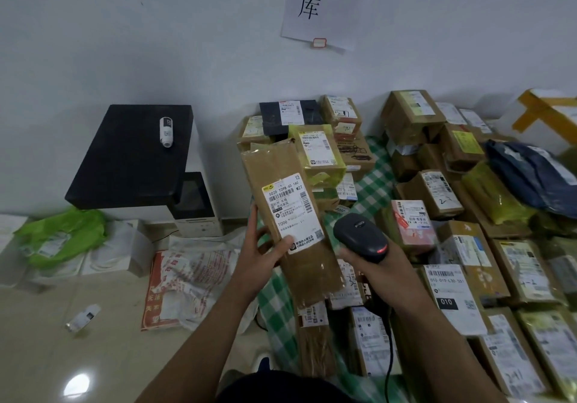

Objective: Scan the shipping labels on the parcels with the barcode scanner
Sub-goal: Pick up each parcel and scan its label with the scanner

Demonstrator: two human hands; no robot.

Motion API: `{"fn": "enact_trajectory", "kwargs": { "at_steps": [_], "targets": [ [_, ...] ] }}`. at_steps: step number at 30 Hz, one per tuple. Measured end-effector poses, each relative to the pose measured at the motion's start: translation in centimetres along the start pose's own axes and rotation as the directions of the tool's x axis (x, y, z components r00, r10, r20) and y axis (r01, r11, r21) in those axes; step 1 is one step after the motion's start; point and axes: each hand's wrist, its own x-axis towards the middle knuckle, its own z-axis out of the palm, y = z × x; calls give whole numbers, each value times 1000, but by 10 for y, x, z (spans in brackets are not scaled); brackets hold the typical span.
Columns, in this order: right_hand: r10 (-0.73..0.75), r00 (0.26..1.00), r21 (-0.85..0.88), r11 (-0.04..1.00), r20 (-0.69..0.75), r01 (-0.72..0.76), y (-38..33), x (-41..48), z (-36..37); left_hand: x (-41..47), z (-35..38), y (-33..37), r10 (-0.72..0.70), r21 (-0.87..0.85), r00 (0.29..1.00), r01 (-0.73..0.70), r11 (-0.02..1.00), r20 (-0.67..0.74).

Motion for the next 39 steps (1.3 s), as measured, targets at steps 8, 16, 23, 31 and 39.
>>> {"fn": "enact_trajectory", "kwargs": {
  "at_steps": [8,16,23,31,39],
  "targets": [
    [14,980,-123,992,199,11,-33,-5,1,-3,-12,-6,130,256,971,-77,964,-200],
    [86,949,-135,990,304,-46,-43,-6,5,-2,-19,-9,124,407,951,2,913,-283],
    [85,940,-117,992,331,-49,-41,-7,7,4,-26,-18,106,432,949,34,901,-296],
    [91,943,-56,995,321,-77,-37,-6,6,7,-24,-18,97,452,953,45,891,-286],
    [85,989,31,996,120,-89,-33,-7,-12,6,-29,-6,94,311,989,-53,949,-116]
  ]
}}
